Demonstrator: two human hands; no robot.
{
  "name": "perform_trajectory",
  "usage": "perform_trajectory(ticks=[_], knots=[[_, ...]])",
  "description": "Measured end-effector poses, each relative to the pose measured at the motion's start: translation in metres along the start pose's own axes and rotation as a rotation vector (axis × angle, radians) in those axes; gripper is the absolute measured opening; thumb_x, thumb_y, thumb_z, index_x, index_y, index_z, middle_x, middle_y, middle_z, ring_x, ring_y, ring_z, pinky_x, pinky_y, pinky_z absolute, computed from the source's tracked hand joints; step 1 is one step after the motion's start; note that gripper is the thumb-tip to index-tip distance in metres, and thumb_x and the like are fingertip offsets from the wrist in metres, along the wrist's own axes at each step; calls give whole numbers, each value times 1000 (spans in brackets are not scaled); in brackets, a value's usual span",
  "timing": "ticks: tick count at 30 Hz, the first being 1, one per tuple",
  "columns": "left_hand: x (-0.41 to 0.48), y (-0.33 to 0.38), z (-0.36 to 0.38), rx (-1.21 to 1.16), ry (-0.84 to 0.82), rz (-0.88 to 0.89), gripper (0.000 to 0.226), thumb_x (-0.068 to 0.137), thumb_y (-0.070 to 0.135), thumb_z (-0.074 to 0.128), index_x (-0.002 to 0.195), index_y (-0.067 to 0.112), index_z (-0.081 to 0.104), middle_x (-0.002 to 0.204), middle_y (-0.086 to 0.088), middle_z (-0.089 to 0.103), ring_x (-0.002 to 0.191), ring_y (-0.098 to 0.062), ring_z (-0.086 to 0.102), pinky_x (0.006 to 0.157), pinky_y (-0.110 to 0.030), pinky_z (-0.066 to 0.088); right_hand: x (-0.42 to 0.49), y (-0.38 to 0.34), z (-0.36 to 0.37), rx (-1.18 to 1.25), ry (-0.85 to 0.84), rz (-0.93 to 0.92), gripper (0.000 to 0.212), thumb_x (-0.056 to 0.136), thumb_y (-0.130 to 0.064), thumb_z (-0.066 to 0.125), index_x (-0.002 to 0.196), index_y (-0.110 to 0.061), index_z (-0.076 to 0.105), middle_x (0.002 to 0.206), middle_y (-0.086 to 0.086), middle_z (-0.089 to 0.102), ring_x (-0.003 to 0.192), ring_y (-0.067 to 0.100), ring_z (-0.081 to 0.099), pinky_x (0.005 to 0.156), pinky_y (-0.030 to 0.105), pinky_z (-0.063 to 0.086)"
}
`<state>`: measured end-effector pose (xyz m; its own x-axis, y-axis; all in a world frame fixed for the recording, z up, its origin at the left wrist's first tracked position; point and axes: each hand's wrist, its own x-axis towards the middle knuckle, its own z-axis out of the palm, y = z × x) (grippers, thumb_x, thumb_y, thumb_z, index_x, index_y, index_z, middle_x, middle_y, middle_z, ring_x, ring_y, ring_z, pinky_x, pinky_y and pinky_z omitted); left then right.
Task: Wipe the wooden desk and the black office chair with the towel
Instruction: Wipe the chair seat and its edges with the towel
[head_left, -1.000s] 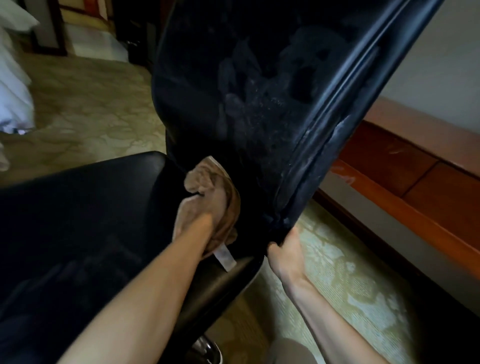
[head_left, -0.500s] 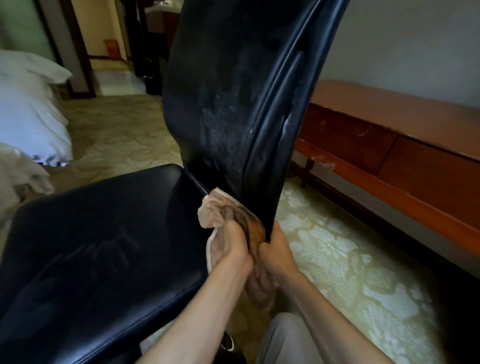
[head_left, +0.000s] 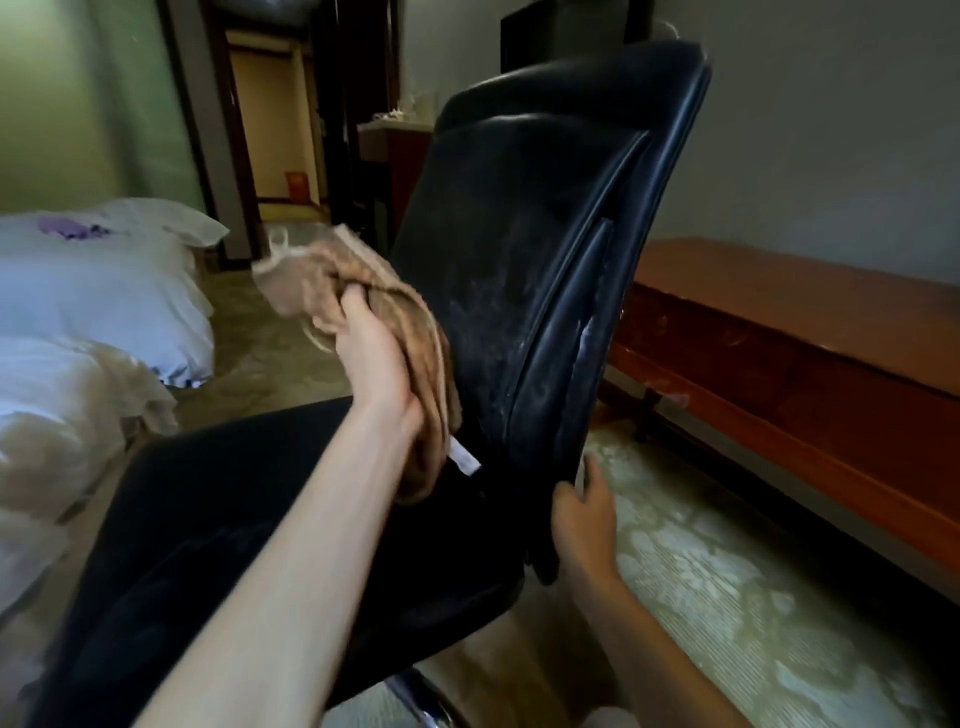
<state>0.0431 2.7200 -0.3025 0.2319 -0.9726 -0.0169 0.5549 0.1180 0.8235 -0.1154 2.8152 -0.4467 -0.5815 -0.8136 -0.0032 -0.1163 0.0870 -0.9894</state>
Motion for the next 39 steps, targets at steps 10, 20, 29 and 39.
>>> perform_trajectory(ticks=[10, 20, 29, 39], knots=[[77, 8, 76, 628, -504, 304, 52, 96, 52, 60, 138, 22, 63, 139, 2, 65, 131, -12, 54, 111, -23, 36, 8, -50, 18, 0, 110, -167, 52, 102, -10, 47, 139, -45, 38, 114, -22, 61, 93, -7, 62, 71, 23, 48], [18, -74, -2, 500, -538, 360, 30, 96, 4, 67, 115, 28, 64, 103, 21, 58, 95, 27, 56, 88, 0, 41, 33, -47, 23, -3, 190, -147, 51, 95, -8, 50, 140, -32, 45, 113, -15, 63, 105, 11, 62, 84, 39, 48], [-34, -130, -80, 378, -361, 27, 26, 100, 7, 63, 114, 30, 61, 105, 1, 76, 93, -6, 73, 74, -16, 54, 33, -46, 19, -60, 135, -145, 51, 94, -11, 49, 141, -32, 48, 118, -10, 65, 111, 17, 62, 94, 44, 51], [49, 28, 106, 741, -612, 595, 95, 70, 77, 60, 148, 27, 40, 155, -7, 45, 146, -24, 39, 124, -48, 25, 35, -41, 13, -32, 74, -155, 52, 90, -6, 55, 134, -35, 53, 110, -11, 69, 101, 14, 68, 88, 46, 57]])
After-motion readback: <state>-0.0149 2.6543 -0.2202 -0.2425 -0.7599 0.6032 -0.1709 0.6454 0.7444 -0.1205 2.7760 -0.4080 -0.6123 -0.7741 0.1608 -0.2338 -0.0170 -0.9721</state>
